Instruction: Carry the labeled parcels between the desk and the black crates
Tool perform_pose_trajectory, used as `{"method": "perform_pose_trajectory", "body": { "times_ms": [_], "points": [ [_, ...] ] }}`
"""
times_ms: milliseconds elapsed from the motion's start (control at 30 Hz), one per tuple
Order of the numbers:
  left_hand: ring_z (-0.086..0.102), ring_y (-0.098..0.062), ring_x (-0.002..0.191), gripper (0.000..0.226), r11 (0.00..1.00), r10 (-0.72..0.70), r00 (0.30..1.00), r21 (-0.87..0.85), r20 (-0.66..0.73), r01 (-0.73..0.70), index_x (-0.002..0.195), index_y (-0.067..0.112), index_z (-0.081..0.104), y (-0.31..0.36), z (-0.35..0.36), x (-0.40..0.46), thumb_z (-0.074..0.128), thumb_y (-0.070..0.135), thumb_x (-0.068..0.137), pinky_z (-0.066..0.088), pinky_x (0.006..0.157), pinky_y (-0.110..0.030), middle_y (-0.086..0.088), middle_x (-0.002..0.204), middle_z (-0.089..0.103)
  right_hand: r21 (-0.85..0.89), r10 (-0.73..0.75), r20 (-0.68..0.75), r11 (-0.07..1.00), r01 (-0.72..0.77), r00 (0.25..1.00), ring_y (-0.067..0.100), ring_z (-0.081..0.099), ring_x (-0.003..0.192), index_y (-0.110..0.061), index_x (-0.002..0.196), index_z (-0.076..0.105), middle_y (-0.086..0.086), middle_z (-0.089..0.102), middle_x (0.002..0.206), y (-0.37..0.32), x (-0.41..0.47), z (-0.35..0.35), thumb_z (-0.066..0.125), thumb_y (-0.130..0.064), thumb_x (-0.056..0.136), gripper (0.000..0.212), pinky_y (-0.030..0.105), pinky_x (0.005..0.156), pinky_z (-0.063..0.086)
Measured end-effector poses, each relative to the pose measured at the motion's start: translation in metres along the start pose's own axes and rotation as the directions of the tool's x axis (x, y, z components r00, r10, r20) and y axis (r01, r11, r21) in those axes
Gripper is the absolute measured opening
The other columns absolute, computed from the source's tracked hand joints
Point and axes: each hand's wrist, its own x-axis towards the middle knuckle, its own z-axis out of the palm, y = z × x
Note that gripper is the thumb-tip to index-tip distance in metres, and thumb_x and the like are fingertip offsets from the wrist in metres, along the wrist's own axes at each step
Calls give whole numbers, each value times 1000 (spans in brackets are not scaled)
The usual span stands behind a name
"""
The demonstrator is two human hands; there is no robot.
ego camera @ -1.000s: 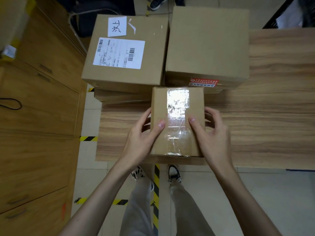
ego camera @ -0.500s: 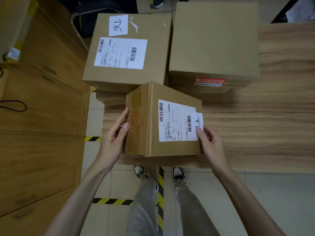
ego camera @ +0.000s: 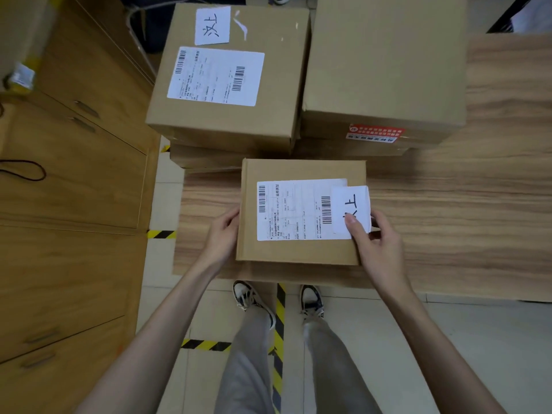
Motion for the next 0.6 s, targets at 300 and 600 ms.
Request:
{"method": "perform_pose_trajectory", "body": {
  "times_ms": [300,600],
  "points": [
    [59,19,100,54,993,114,993,-20,-10,-114,135,29,51,19,5,-51,76,31,87,51,73,-5,23,118,60,-55,-29,-27,998,28,999,13,63,92,-30,131,58,-8,65,117,-1,-4,0,62,-58,88,51,26,72,50],
    [61,15,105,61,982,116,961,115,250,-148,145,21,53,51,-3,-18,76,21,88,51,89,-12,17,126,61,-164,-95,194,978,128,976,2,31,142,-31,157,22,-11,30,160,-23,25,-57,87,-32,75,104,20,110,27]
  ]
}}
